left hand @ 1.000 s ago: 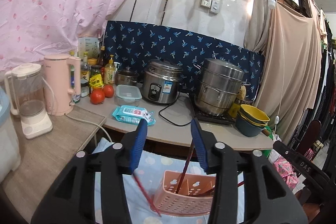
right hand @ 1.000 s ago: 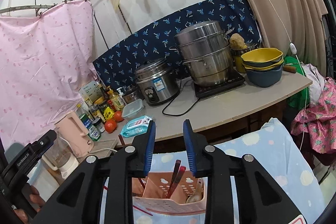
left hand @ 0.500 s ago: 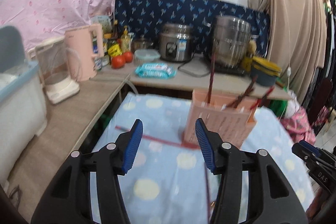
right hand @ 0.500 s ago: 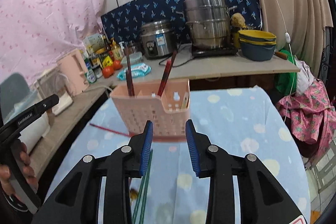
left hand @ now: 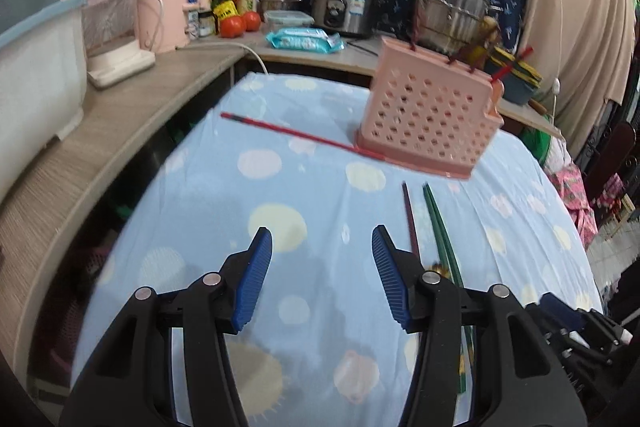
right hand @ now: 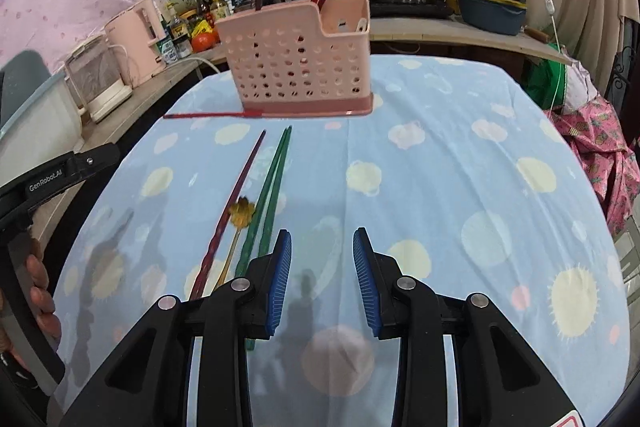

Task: Organize utensils
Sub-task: 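Move both tools back down to the remaining utensils on the cloth, then close the left tool on the dark red chopstick while the right tool grasps a green chopstick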

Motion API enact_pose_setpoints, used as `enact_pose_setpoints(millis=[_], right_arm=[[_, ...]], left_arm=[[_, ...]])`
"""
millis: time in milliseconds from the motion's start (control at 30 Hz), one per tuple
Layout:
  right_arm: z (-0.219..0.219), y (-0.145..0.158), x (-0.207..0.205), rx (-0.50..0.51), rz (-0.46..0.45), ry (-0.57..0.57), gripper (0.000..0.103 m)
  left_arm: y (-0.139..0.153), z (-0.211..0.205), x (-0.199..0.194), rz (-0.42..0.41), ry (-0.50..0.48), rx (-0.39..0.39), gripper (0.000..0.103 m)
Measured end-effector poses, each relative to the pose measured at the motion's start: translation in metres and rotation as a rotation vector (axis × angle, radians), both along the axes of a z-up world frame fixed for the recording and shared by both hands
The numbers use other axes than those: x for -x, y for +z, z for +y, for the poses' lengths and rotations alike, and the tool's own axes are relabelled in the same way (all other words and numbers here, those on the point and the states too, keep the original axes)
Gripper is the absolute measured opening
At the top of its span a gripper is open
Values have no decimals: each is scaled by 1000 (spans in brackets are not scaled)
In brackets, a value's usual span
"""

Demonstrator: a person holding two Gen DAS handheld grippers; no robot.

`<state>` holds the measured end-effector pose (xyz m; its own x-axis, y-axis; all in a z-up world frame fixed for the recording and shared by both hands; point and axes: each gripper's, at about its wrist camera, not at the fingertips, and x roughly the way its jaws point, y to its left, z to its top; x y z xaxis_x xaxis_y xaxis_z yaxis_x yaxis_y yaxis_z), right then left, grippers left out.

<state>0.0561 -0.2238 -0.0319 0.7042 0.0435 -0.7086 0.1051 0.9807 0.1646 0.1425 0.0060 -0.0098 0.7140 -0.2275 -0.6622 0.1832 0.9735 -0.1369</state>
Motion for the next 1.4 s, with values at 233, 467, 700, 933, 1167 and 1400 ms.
enact_pose_setpoints(millis=[233, 467, 700, 933, 1167, 1400], right_arm=[[38, -29, 15, 39, 62, 87, 32], [53, -35, 18, 81, 68, 116, 30], [46, -40, 15, 72, 81, 85, 18], [34, -41, 14, 45, 86, 55, 9], [37, -42, 13, 47, 83, 65, 8], [36, -42, 13, 33, 81, 66, 7]], left_arm=[[-28, -20, 24, 67, -71, 1, 50], [-43, -35, 45, 98, -134, -4, 50], [-49, -45, 55, 119, -175, -2, 50], [-55, -56, 60, 124, -204, -22, 50], [-63, -57, 59, 124, -196, -49, 46], [-65, -56, 59, 123, -211, -37, 18]])
